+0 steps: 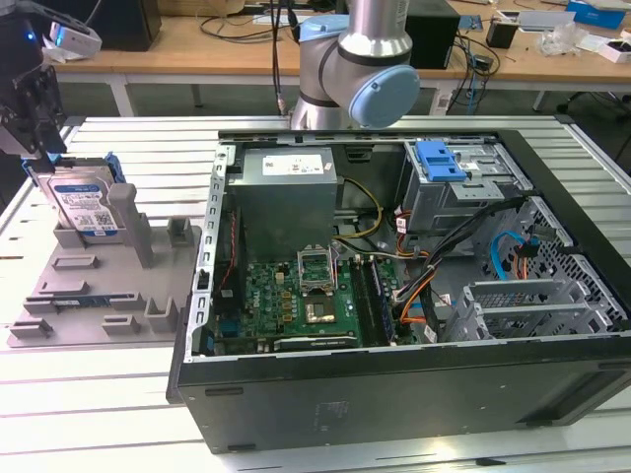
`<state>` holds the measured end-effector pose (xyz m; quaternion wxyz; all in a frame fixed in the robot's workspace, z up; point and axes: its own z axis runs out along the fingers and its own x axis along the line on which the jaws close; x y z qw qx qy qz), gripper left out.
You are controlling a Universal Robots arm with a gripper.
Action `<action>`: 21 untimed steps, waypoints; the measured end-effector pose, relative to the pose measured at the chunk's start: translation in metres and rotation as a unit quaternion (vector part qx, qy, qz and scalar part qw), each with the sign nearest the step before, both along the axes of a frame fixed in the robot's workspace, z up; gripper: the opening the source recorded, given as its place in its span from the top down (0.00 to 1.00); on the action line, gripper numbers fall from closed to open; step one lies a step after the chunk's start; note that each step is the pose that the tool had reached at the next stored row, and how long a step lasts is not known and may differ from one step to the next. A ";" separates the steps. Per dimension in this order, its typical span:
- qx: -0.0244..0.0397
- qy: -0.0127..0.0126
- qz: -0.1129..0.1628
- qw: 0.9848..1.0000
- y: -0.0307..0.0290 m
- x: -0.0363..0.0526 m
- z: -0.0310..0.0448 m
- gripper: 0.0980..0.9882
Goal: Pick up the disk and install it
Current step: 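Pick up the disk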
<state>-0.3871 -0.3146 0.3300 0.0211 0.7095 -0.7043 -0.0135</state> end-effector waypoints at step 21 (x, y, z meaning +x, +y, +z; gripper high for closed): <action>0.000 0.000 0.000 1.000 0.0080 -0.0054 -0.0098 0.57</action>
